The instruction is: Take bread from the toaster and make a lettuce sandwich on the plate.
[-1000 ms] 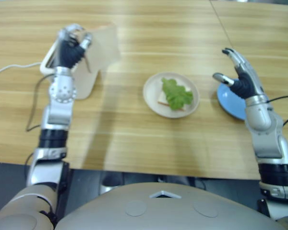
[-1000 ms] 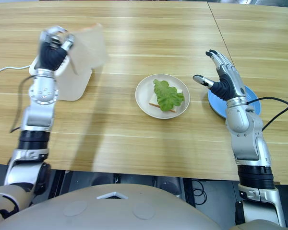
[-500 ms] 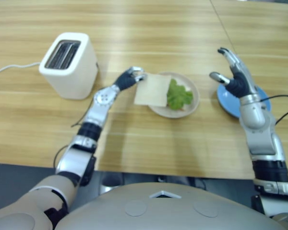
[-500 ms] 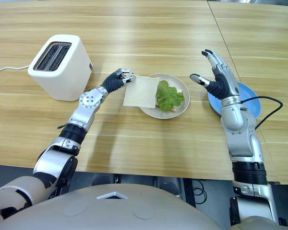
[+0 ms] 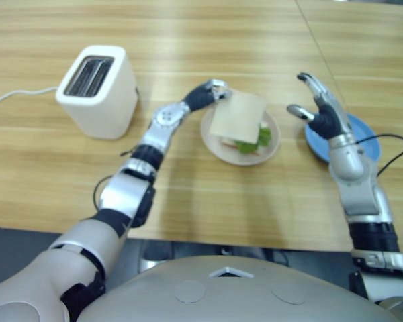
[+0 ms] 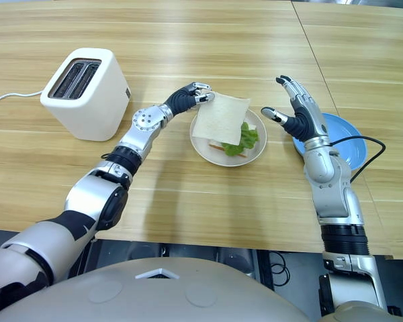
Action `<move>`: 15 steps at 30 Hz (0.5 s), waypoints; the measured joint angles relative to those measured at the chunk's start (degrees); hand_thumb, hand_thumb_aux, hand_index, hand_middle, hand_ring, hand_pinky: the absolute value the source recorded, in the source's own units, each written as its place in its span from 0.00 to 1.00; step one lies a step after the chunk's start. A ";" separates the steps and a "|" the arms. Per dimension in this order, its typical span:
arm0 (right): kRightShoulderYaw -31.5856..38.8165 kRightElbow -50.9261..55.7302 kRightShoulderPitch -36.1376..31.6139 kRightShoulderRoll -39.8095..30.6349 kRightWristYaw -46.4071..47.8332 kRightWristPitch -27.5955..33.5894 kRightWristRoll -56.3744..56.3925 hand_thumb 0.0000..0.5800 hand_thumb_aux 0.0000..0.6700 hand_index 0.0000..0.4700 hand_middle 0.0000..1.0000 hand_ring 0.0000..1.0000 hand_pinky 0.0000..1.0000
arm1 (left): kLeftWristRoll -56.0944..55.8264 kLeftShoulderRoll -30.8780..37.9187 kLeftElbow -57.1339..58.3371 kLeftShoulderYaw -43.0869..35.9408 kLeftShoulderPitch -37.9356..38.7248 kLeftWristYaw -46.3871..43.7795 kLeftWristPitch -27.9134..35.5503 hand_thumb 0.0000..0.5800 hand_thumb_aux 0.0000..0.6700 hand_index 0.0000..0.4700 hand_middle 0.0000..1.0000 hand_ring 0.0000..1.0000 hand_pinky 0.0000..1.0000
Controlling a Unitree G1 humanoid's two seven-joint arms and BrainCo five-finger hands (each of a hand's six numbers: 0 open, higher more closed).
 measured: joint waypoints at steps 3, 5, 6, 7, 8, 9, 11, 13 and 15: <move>0.26 0.61 -0.08 0.00 0.00 -0.04 0.00 0.00 0.00 0.00 0.00 0.00 0.00 | 0.20 -0.74 2.63 0.12 -1.54 0.13 -0.05 1.00 1.00 0.98 1.00 1.00 1.00; 0.72 0.86 -0.08 0.00 0.00 -0.05 0.00 0.00 0.00 0.00 0.00 0.00 0.00 | 1.13 -1.19 4.47 0.09 -2.39 1.13 0.09 1.00 1.00 0.98 1.00 1.00 1.00; 0.96 0.87 -0.08 0.00 0.00 -0.07 0.00 0.00 0.00 0.00 0.00 0.00 0.00 | 1.47 -1.35 5.36 0.11 -2.79 1.51 0.23 1.00 1.00 0.98 1.00 1.00 1.00; 1.12 0.87 -0.08 0.00 0.00 -0.08 0.00 0.00 0.00 0.00 0.00 0.00 0.00 | 1.76 -1.55 6.15 0.12 -3.18 1.87 0.45 1.00 1.00 0.98 1.00 1.00 1.00; 1.31 0.88 -0.08 0.00 0.00 -0.09 0.00 0.00 0.00 0.00 0.00 0.00 0.00 | 2.06 -1.79 7.20 0.13 -3.72 2.43 0.77 1.00 1.00 0.98 1.00 1.00 1.00; 1.44 0.88 -0.09 0.00 0.00 -0.11 0.00 0.00 0.00 0.00 0.00 0.00 0.00 | 2.21 -1.99 7.93 0.13 -4.19 2.72 1.08 1.00 1.00 0.98 1.00 1.00 1.00; 1.45 0.89 -0.10 -0.01 0.00 -0.11 0.00 0.00 0.00 0.00 0.00 0.00 0.00 | 2.58 -2.28 9.33 0.15 -5.17 3.36 1.98 1.00 1.00 0.98 1.00 1.00 1.00; 1.45 0.89 -0.10 -0.01 0.00 -0.11 0.00 0.00 0.00 0.00 0.00 0.00 0.00 | 3.25 -2.58 10.49 0.17 -6.10 4.15 2.86 1.00 1.00 0.98 1.00 1.00 1.00; 1.45 0.89 -0.10 -0.01 0.00 -0.11 0.00 0.00 0.00 0.00 0.00 0.00 0.00 | 3.83 -3.02 11.38 0.25 -6.81 5.10 3.84 1.00 1.00 0.98 1.00 1.00 1.00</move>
